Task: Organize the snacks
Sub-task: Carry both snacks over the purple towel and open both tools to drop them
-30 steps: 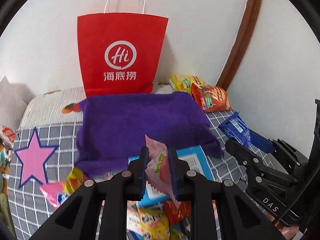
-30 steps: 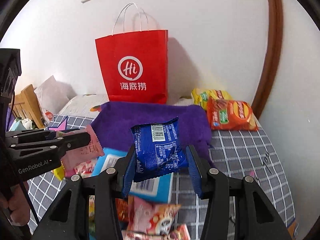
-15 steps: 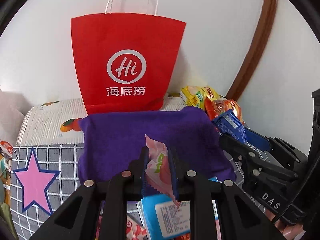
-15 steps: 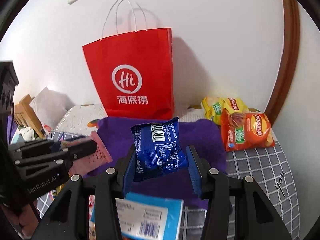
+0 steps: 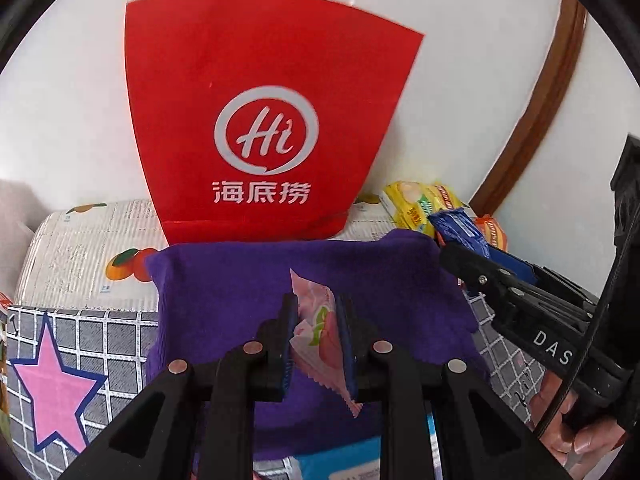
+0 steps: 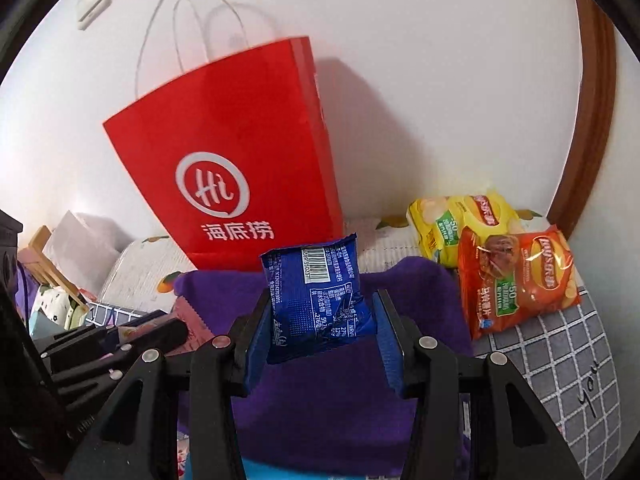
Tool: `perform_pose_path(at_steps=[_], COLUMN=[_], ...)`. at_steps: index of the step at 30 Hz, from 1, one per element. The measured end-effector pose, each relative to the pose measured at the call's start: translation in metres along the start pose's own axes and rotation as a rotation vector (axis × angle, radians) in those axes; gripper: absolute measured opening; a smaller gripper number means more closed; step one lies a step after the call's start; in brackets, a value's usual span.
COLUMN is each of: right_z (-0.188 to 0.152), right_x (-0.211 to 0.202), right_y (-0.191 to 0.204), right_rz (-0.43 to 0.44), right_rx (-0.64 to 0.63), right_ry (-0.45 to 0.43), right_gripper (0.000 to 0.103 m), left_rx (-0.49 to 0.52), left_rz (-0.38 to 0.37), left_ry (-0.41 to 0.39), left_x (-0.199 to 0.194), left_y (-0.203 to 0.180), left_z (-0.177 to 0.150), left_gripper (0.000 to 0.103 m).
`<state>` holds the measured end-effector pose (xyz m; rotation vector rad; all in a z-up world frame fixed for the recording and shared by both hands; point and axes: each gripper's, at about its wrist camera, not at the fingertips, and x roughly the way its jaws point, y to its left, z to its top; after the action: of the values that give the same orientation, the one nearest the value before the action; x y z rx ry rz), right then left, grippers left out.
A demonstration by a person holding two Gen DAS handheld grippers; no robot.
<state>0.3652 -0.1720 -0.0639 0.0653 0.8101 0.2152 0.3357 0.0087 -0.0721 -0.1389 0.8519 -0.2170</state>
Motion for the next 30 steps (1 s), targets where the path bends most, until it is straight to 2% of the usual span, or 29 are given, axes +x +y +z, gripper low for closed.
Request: perform_pose_path(at_steps=[9, 15, 30], right_z=[-0.013, -0.025, -0.029], right_x=[0.064, 0.094, 0.105], right_y=[-0.022, -0.040, -0.042], right_rz=[-0.066, -0.092, -0.105], right_rx=[-0.033, -0.009, -0.025], right_ry=[0.151, 0.236, 0.273], right_gripper=[0.048, 0.048, 0.048], left_rx=[-0.073, -0.074, -0.052], left_rz=[0.033, 0.051, 0.109], left_ry=[0.076, 0.126, 0.186], left_x=[0.039, 0.058, 0.073], left_y=[0.037, 0.041, 0.033], left_z=[-0.001, -0.007, -0.012], left_gripper=[0.019, 0.019, 0.019])
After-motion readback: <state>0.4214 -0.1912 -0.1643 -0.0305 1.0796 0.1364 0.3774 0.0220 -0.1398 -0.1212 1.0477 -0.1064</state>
